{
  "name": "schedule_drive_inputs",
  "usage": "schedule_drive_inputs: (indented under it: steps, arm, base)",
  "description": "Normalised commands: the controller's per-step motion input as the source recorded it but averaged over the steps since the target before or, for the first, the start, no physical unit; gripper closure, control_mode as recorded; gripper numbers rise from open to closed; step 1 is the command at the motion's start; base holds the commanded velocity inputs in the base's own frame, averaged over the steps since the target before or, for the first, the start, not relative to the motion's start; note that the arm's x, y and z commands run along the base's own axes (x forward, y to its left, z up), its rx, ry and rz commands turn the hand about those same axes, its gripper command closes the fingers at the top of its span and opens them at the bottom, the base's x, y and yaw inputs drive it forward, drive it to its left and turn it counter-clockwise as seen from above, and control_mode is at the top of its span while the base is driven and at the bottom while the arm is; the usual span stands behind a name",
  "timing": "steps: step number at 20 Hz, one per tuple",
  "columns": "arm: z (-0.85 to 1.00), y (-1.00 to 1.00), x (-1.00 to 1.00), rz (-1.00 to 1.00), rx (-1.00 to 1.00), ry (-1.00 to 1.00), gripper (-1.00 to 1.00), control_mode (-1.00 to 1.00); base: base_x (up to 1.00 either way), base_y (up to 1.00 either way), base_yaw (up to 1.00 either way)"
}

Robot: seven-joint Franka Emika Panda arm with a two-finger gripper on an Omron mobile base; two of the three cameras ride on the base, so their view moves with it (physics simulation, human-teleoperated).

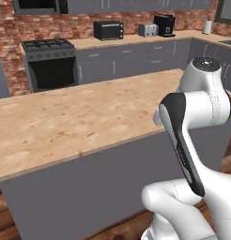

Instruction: Pick up the marshmallow and place it in the cup of hot chocolate on the dining counter.

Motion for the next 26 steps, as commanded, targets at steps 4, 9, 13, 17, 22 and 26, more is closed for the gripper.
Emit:
schedule_drive_inputs:
  steps: [4,9,13,17,22,26]
  arm:
    - [0.0,0.0,0.0,0.0,0.0,0.0,1.0,1.0]
    - [0.0,0.0,0.0,0.0,0.0,0.0,1.0,1.0]
    - [0.0,0.0,0.0,0.0,0.0,0.0,1.0,1.0]
    - [0.0,0.0,0.0,0.0,0.0,0.0,1.0,1.0]
    - [0.0,0.0,0.0,0.0,0.0,0.0,1.0,1.0]
    - [0.0,0.0,0.0,0.0,0.0,0.0,1.0,1.0]
  base:
    - [-0.17,-0.93,0.41]
    - [-0.1,-0.89,0.09]
    - [0.02,-0.67,0.06]
    - [0.29,0.01,0.03]
    - [0.41,0.02,0.02]
    - [0.59,0.0,0.03]
